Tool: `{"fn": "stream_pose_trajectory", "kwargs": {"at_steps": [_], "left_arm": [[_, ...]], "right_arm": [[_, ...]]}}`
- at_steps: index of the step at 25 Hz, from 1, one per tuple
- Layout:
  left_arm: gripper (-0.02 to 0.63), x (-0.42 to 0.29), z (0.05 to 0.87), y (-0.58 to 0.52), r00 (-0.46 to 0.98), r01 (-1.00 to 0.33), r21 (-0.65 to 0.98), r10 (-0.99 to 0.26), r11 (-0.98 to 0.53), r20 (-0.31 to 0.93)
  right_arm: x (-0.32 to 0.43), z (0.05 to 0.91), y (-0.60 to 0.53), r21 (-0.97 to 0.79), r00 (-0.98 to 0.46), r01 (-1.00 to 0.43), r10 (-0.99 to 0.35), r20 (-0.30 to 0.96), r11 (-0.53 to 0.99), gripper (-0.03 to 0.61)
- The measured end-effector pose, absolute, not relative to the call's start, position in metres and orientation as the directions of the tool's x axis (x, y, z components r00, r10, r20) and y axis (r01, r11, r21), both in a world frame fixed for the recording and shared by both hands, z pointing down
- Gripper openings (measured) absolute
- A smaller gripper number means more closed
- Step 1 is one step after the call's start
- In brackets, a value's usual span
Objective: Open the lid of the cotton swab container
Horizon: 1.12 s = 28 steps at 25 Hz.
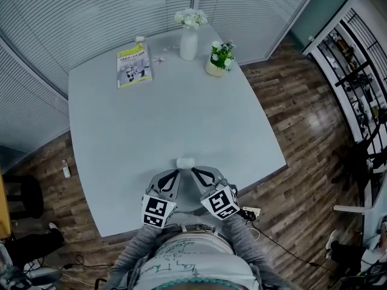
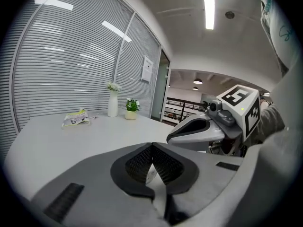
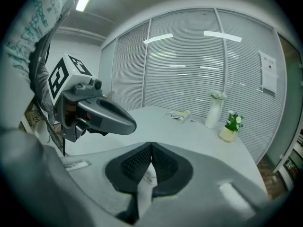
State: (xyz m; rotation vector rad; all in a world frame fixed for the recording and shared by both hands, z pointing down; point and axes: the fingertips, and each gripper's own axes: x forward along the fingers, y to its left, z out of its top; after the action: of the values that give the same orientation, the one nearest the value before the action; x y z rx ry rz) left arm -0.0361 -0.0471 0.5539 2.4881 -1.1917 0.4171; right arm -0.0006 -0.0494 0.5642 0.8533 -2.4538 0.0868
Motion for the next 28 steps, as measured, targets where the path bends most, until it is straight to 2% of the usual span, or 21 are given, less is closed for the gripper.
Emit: {"fn": "stream_pose_trajectory", "kwargs": {"at_steps": [28], "left_arm": [[-0.002, -0.030, 0.613, -0.056, 0.588, -0.763, 0.142, -0.588, -0.630, 0.556]], "right_arm": [[0.016, 0.622, -0.059, 0.049, -0.619, -0.579, -0.478, 0.623, 0.814, 0.002]]}}
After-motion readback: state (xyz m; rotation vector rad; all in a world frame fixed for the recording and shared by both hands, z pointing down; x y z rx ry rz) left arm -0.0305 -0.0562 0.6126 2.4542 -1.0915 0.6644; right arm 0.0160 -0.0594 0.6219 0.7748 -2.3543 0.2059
